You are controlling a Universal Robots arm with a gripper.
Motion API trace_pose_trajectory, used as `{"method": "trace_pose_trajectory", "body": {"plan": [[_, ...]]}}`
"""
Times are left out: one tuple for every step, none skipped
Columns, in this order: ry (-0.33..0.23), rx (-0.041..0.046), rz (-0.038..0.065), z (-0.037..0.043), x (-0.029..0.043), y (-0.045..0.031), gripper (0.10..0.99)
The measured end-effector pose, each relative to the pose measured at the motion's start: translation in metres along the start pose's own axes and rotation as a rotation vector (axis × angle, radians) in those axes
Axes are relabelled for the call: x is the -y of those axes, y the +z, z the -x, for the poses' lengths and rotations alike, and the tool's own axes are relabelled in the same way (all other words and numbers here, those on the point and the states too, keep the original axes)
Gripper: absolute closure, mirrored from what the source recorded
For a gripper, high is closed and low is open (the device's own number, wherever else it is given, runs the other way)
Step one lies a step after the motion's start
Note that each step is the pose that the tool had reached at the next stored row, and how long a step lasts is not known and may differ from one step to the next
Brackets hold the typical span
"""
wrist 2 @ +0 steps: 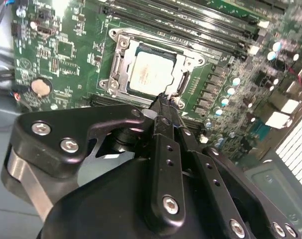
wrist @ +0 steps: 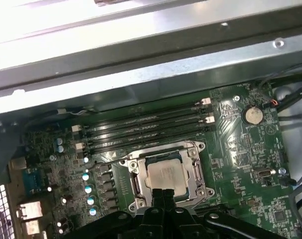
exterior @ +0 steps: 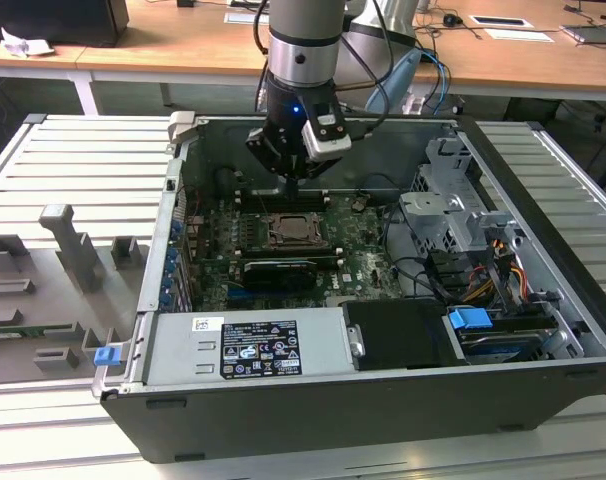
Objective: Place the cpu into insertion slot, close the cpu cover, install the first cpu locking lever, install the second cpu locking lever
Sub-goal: 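Install the first cpu locking lever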
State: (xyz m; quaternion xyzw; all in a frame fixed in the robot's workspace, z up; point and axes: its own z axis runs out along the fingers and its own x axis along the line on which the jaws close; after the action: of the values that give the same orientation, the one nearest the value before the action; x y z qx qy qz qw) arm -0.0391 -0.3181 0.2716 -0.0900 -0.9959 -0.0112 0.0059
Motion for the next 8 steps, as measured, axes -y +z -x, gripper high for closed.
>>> {"method": "trace_pose_trajectory", "body": {"plan": [[-0.020,-0.0004,0.000,0.0000,0.0000,0.0001,0.980],[-0.043,-0.0009,-0.001,0.0000,0.0000,0.0001,0.980],[-0.061,-0.0013,-0.001,0.0000,0.0000,0.0001,0.980],[-0.104,-0.0022,-0.001,0.0000,0.0000,0.0003,0.980],[-0.130,-0.0027,-0.002,0.0000,0.0000,0.0004,0.980],[-0.167,-0.0036,-0.002,0.0000,0.0000,0.0005,0.980],[-0.195,-0.0041,-0.003,-0.0001,0.0000,0.0005,0.980],[-0.210,-0.0044,-0.003,-0.0001,0.0000,0.0006,0.980]]}}
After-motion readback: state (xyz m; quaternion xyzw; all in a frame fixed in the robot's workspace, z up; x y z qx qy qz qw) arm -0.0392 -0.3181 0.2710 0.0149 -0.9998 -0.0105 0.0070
